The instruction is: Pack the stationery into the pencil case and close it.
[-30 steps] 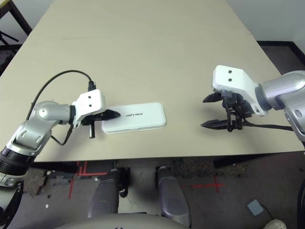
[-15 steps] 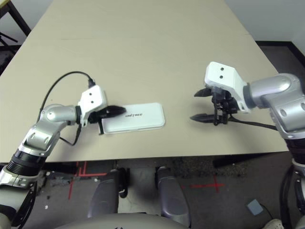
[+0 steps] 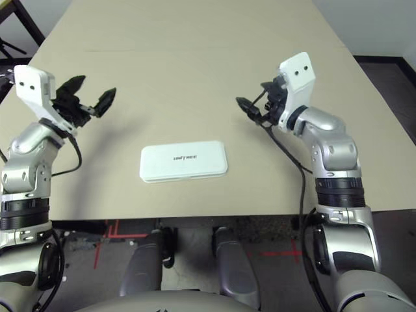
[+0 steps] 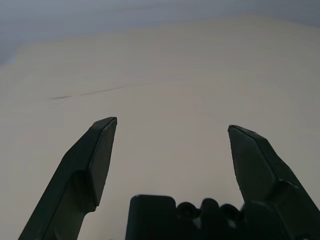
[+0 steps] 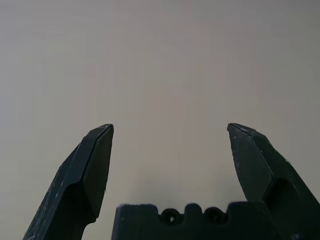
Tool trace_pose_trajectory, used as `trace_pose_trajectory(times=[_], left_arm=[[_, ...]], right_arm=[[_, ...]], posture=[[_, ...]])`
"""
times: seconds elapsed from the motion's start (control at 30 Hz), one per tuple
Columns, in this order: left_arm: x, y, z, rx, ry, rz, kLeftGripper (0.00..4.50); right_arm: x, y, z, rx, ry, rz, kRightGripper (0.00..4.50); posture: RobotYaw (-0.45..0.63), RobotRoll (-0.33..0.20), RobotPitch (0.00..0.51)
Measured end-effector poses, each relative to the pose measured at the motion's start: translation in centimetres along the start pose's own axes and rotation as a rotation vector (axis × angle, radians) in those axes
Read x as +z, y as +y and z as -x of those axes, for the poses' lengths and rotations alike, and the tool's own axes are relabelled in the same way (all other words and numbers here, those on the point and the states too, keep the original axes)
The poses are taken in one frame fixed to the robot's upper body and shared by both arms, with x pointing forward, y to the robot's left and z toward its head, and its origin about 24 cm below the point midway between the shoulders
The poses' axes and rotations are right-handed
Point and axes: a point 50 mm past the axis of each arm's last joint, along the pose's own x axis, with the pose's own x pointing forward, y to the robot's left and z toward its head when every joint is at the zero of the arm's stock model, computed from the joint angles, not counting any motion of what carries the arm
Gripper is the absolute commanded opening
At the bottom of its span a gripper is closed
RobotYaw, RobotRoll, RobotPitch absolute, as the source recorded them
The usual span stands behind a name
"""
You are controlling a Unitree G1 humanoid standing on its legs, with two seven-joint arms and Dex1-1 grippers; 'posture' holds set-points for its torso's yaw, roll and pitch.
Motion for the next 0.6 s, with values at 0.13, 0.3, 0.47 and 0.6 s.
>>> trace_pose_trajectory(times=[0.13, 0.3, 0.47, 0.6], left_arm=[[-0.7, 1.3, 0.3, 0.115, 0.016, 0.008, 4.49], [-1.9, 2.6, 0.6, 0.246, 0.071, -0.001, 4.49], [-2.5, 3.8, 1.0, 0.331, 0.091, -0.02, 4.49], [-2.4, 3.8, 0.9, 0.342, 0.079, -0.031, 4.49]], right_arm=[[-0.6, -2.3, 0.2, -0.28, -0.066, -0.036, 4.5], [-1.5, -3.7, 0.7, -0.474, -0.089, -0.093, 4.5], [-1.7, -4.2, 1.0, -0.527, -0.097, -0.119, 4.5], [-1.8, -4.2, 1.0, -0.526, -0.097, -0.127, 4.5]], posture=[[-0.07, 0.0, 0.205], [-0.08, 0.0, 0.207], [-0.09, 0.0, 0.217], [-0.09, 0.0, 0.22]])
